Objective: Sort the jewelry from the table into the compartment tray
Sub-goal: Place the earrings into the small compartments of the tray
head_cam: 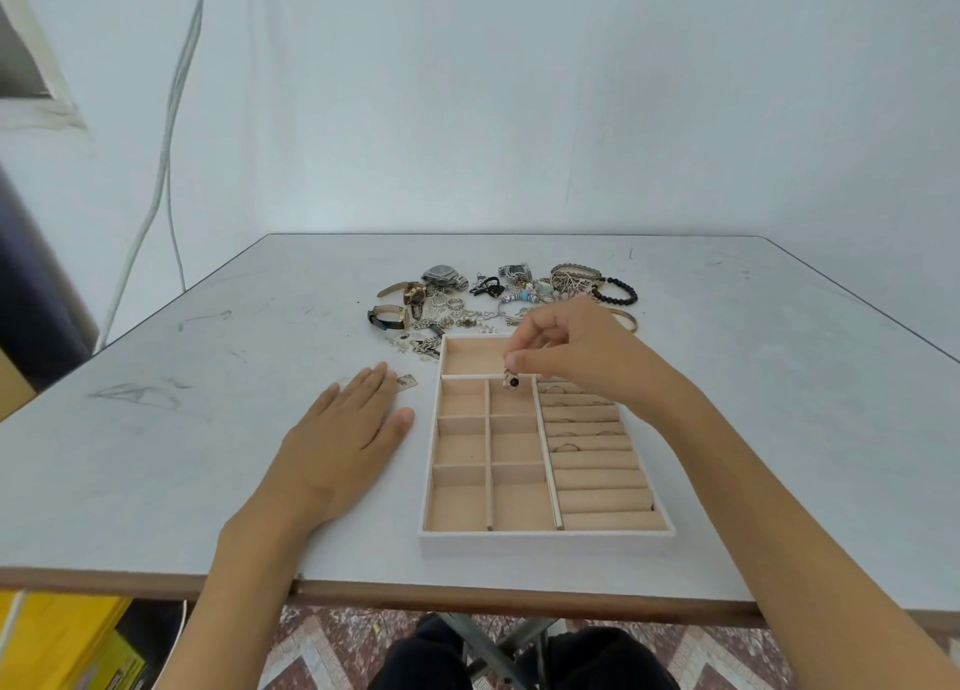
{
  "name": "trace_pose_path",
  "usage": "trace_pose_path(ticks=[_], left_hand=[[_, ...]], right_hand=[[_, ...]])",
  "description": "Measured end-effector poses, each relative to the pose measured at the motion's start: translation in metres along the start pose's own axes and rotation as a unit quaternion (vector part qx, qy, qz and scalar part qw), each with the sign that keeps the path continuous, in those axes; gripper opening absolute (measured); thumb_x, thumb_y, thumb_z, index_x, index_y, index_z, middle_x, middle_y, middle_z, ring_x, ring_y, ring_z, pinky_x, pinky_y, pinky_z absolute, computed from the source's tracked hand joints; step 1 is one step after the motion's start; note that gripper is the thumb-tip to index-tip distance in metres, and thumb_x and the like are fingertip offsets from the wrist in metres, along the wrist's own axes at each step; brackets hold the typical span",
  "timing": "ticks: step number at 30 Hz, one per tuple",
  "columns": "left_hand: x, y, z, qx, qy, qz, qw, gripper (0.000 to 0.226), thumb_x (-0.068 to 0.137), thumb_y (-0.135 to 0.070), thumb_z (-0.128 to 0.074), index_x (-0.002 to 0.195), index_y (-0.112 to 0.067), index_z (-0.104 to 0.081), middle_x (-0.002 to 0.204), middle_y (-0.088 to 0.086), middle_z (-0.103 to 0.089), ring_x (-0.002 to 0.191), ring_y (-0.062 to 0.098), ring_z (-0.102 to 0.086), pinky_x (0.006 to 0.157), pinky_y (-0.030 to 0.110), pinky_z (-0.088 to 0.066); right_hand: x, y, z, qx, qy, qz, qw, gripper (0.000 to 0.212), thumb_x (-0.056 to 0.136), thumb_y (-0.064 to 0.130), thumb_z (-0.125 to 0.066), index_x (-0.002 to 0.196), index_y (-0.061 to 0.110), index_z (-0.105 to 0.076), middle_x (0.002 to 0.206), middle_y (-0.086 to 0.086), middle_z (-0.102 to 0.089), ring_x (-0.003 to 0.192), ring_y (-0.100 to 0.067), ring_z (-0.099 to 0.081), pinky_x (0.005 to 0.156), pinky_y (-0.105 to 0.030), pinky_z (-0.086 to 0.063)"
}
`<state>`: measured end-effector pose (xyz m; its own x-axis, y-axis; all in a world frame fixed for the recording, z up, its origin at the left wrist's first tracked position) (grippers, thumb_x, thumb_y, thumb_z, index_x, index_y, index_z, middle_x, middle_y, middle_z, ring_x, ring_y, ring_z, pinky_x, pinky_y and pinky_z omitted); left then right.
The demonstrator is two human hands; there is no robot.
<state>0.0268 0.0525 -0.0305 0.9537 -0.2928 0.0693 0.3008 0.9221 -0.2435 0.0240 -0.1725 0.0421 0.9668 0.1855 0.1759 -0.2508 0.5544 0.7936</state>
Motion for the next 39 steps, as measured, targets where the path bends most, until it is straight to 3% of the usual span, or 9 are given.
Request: trace_pose_path(ticks=[8, 14, 20, 23, 33, 39], left_hand=[[0.0, 0.001, 0.0, -0.023, -0.004, -0.003, 1.0, 0.058, 0.1, -0.044, -0.021, 0.152, -0.021, -0.008, 0.158, -0.014, 0.001, 0.143, -0.004, 0.004, 0.117, 0.021, 0.005], [0.0, 0.001, 0.001, -0.025, -0.004, -0.001, 1.0, 0.058, 0.1, -0.045, -0.021, 0.152, -0.021, -0.008, 0.158, -0.015, 0.001, 0.143, -0.004, 0.004, 0.117, 0.021, 0.005], [0.0, 0.001, 0.001, -0.029, -0.006, 0.0, 1.0, 0.059, 0.1, -0.046, -0.021, 0.152, -0.022, -0.008, 0.158, -0.015, 0.0, 0.143, -0.004, 0.003, 0.117, 0.021, 0.005], [0.0, 0.001, 0.001, -0.029, -0.008, 0.0, 1.0, 0.059, 0.1, -0.046, -0.022, 0.152, -0.022, -0.008, 0.158, -0.015, 0.0, 0.143, -0.004, 0.003, 0.117, 0.02, 0.005], [-0.001, 0.001, 0.002, -0.039, -0.014, -0.004, 0.999, 0.059, 0.1, -0.045, -0.023, 0.152, -0.022, -0.01, 0.157, -0.015, -0.001, 0.142, -0.005, 0.003, 0.116, 0.019, 0.006], [-0.001, 0.001, 0.002, -0.04, -0.014, -0.004, 0.999, 0.059, 0.1, -0.046, -0.023, 0.152, -0.022, -0.01, 0.157, -0.015, -0.001, 0.143, -0.005, 0.003, 0.115, 0.018, 0.006]], right_hand=[[-0.001, 0.001, -0.001, -0.05, 0.024, -0.01, 0.998, 0.002, 0.079, 0.015, -0.072, 0.081, 0.014, -0.072, 0.071, 0.005, -0.07, 0.055, 0.004, -0.055, 0.052, -0.009, -0.039], [0.0, -0.001, -0.006, -0.106, 0.036, -0.01, 0.994, 0.005, 0.08, 0.019, -0.071, 0.078, 0.016, -0.074, 0.076, 0.005, -0.07, 0.051, 0.008, -0.05, 0.058, -0.015, -0.04], [0.003, -0.003, -0.009, -0.137, 0.054, -0.013, 0.989, 0.006, 0.081, 0.018, -0.071, 0.083, 0.015, -0.076, 0.071, 0.005, -0.067, 0.047, 0.011, -0.048, 0.051, -0.009, -0.035], [0.004, -0.003, -0.011, -0.163, 0.051, -0.011, 0.985, 0.006, 0.08, 0.018, -0.071, 0.083, 0.017, -0.076, 0.076, 0.003, -0.069, 0.047, 0.011, -0.048, 0.055, -0.016, -0.037], [0.002, 0.003, -0.013, -0.284, 0.012, -0.014, 0.959, 0.009, 0.076, 0.025, -0.074, 0.084, 0.029, -0.075, 0.082, 0.012, -0.07, 0.082, -0.005, -0.057, 0.058, -0.021, -0.038], [0.001, 0.006, -0.013, -0.294, 0.037, -0.004, 0.955, 0.015, 0.079, 0.021, -0.073, 0.088, 0.032, -0.077, 0.077, 0.016, -0.064, 0.061, 0.002, -0.045, 0.052, -0.018, -0.03]])
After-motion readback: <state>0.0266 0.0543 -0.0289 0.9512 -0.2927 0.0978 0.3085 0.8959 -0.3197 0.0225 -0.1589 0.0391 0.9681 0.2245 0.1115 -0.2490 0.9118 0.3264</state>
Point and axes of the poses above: each hand's wrist, its own x-axis towards the middle knuckle, its own z-axis out of the back of the hand, y = z × x, the point moved 4 cm from there along x, towards the middle knuckle
